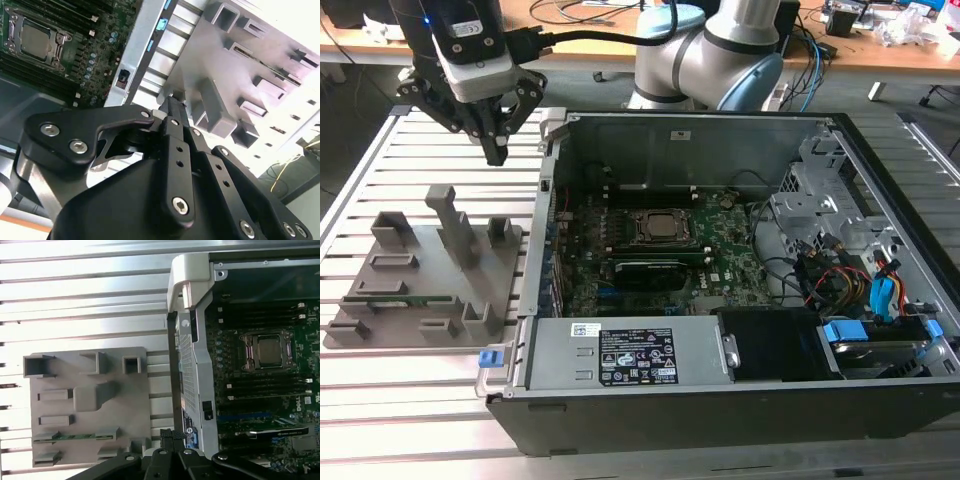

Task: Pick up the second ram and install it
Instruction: 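Reach for the second ram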

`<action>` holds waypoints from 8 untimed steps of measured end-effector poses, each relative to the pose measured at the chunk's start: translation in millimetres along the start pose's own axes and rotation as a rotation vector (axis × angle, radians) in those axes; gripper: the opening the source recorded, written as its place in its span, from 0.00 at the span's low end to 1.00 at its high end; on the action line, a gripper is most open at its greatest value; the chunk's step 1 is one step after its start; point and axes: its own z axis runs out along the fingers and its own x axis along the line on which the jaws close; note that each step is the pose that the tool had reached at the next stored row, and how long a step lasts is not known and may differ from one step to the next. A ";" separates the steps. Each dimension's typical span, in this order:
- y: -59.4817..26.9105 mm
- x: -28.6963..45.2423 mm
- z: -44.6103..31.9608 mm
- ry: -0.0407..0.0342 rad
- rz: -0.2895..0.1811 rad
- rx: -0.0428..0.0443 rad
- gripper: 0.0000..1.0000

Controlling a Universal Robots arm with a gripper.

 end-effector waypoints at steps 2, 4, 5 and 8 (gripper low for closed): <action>-0.5 6.8 -0.1 0.0000 0.000 0.0000 0.11; -0.8 10.1 -0.2 0.0000 0.000 0.0000 0.11; -0.9 12.6 -0.3 0.0000 0.000 0.0001 0.11; -1.4 18.6 -0.4 0.0001 0.000 0.0000 0.11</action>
